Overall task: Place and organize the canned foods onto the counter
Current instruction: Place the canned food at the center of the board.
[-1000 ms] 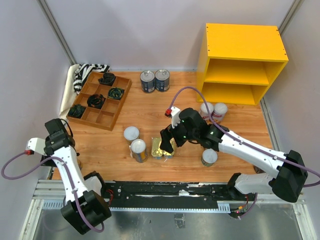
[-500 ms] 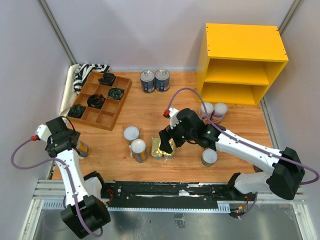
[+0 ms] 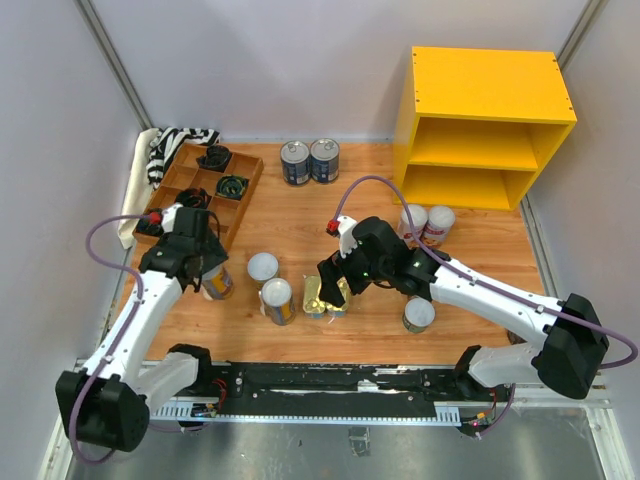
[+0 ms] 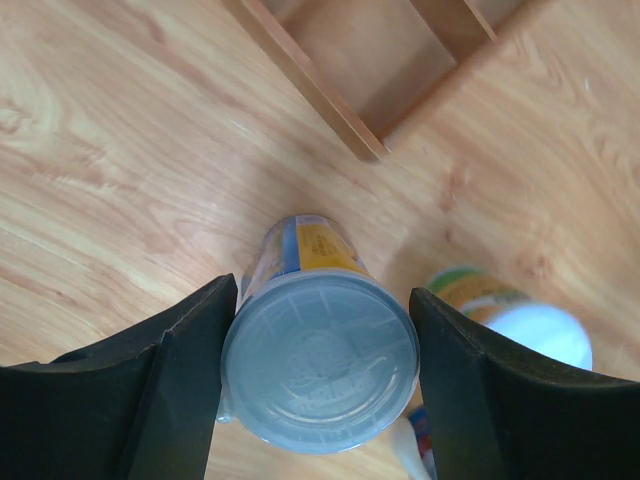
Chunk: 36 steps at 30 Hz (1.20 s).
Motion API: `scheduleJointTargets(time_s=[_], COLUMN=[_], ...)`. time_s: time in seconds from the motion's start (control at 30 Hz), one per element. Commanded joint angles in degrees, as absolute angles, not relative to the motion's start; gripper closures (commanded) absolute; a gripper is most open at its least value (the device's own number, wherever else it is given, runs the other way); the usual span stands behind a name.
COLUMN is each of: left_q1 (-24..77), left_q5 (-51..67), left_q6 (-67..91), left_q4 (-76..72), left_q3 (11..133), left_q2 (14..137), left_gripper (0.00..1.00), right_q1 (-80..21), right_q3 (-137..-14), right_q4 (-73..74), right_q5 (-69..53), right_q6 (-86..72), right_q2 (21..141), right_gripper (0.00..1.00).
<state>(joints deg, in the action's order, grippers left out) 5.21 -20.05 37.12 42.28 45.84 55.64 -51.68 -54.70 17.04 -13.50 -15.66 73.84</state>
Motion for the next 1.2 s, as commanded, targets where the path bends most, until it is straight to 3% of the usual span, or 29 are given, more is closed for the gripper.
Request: scheduleJointTargets(time_s=[0.0,0.23,0.57,0.67,0.73,0.8,0.83,0.87,1.17], left_q1=[15.9,29.8,30.8,30.9,30.9,30.9,30.9,30.9,30.9], left_q5=[-23.4,-24.6,-12.2,-10.9,-10.5,-11.0,-11.3,-11.5,-21.1], left_q6=[38.5,40.7,38.4,36.9,35.6,34.6,34.0,33.2,22.2], left_q4=[46.3,50.5,49.7,49.8,49.3,48.5,47.8,47.1,47.8], left_q3=[49.8,51.5,49.9,49.2,48.7,48.8,49.2,49.7,65.8], left_q2=[58.4,64.5,61.4,61.4,61.6,61.6,61.5,61.4,63.9], left_gripper=[0.86,0.86,0.84,0.79,0.72,0.53,0.16,0.02,0.00], right_q1=[-51.2,-51.2,-51.2,-51.2,-51.2,-51.2,-51.2,-51.2,-50.8], right_q3=[-56.1,-55.9,-56.2,-56.4,-56.5,-56.7,-56.8,-57.0,-60.6], right_q4=[17.3,17.3,17.2,17.3,17.3,17.3,17.3,17.4,17.6], right_q5=[-12.5,-11.5,-11.3,-11.2,-11.2,-11.3,-11.4,-11.4,-12.5], right_q6=[-15.5,-14.7,-14.5,-14.5,-14.4,-14.4,-14.3,-14.1,-14.0], right_q2=[74.4,74.1,75.1,75.5,75.7,76.1,76.1,76.2,76.2], right_gripper=[0.01,0.01,0.01,0.01,0.01,0.01,0.01,0.01,0.01])
